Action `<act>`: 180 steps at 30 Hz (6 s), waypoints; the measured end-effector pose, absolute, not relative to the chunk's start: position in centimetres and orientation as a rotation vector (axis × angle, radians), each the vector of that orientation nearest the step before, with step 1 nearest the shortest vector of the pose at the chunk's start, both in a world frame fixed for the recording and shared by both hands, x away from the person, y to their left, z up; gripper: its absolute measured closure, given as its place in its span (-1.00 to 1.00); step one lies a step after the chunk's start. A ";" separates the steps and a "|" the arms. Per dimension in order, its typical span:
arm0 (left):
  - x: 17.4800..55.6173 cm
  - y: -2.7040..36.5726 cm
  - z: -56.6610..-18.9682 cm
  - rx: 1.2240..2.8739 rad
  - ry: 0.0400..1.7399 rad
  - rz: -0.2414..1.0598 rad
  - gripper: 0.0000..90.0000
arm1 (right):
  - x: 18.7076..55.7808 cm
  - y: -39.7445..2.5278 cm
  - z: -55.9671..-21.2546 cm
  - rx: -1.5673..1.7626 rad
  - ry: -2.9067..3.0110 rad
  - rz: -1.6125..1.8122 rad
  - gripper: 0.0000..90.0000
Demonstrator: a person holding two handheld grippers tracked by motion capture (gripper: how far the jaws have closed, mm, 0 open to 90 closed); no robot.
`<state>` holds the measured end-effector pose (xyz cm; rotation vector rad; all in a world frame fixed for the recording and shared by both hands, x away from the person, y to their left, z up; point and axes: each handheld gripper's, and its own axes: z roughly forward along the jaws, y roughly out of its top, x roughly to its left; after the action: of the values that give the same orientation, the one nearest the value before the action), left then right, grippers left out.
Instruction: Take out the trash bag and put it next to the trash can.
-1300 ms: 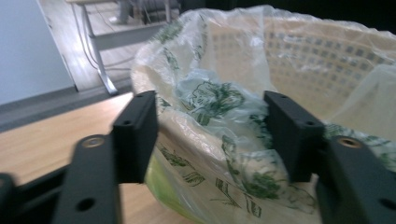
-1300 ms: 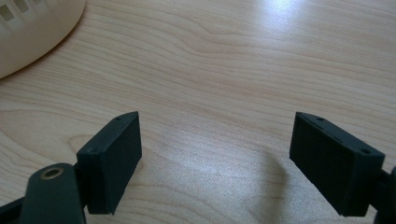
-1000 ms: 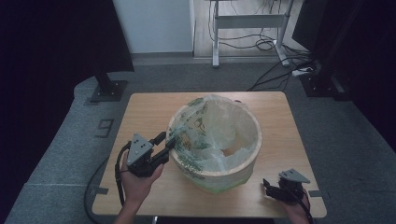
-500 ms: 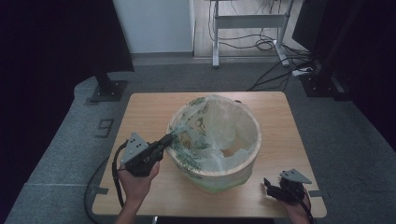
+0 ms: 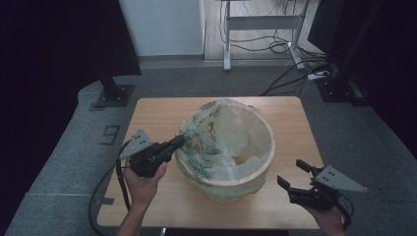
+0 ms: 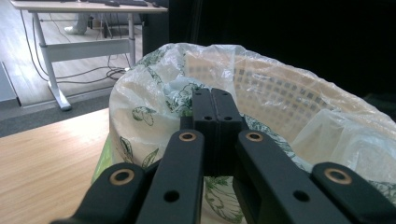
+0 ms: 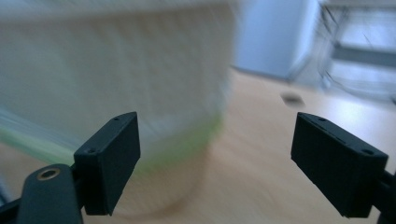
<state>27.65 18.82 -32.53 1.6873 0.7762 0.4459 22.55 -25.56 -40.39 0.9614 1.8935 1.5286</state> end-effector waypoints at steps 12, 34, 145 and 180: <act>27.6 18.6 -31.3 1.680 0.775 0.447 1.00 | 22.2 -18.3 -33.1 0.582 2.209 1.708 -0.54; 27.7 18.9 -31.5 1.659 0.795 0.439 1.00 | 23.6 -15.4 -33.7 0.432 2.419 1.707 0.66; 30.2 20.6 -31.0 1.630 0.818 0.439 1.00 | 34.4 -19.4 -27.9 0.880 1.962 1.610 0.99; 29.7 20.8 -29.9 1.596 0.796 0.447 1.00 | 33.0 -18.2 -29.7 0.883 2.151 1.489 0.06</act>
<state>29.73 20.82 -29.94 1.5957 0.7957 0.4469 33.00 -18.20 -29.72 0.8834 2.1507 1.4886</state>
